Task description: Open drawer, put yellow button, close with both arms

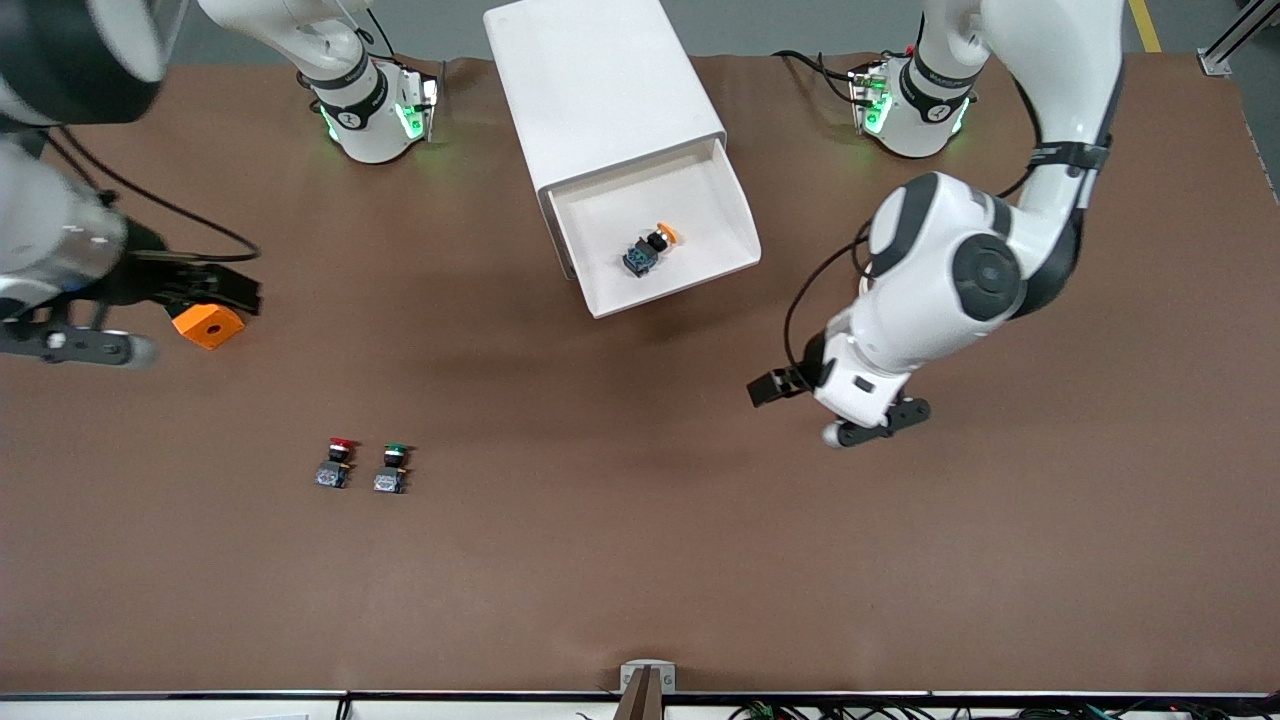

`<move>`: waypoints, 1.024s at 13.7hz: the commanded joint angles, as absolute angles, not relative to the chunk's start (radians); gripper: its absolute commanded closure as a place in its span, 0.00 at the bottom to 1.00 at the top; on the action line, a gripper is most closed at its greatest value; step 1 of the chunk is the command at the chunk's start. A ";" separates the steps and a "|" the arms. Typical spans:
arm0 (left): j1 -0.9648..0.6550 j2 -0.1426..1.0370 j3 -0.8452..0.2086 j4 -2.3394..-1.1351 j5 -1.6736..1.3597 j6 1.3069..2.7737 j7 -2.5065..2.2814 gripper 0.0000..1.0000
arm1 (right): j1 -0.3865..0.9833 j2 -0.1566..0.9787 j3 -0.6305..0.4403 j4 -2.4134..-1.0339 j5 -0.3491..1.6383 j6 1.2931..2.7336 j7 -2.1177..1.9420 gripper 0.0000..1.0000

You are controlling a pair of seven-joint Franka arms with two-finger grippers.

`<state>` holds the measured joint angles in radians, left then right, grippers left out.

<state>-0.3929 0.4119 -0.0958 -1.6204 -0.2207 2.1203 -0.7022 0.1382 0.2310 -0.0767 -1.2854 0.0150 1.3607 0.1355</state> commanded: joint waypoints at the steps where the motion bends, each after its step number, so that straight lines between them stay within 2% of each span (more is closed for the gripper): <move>1: -0.443 0.382 -0.095 -1.667 -0.149 2.141 -0.808 0.00 | 0.060 0.215 -0.055 -1.296 0.006 1.351 0.031 0.00; 8: -0.573 0.377 -0.094 -1.736 -0.118 2.141 -0.955 0.00 | -0.002 0.250 -0.055 -1.308 0.002 1.356 -0.026 0.00; 14: -0.656 0.370 -0.094 -1.738 -0.114 2.131 -1.052 0.00 | -0.051 0.244 -0.055 -1.312 -0.021 1.348 -0.097 0.00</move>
<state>-0.6289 0.4074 -0.0990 -1.7059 -0.1383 2.1279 -1.0066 -0.0224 0.2593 -0.0753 -1.3054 -0.0048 1.3581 -0.0726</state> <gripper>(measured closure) 0.000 0.000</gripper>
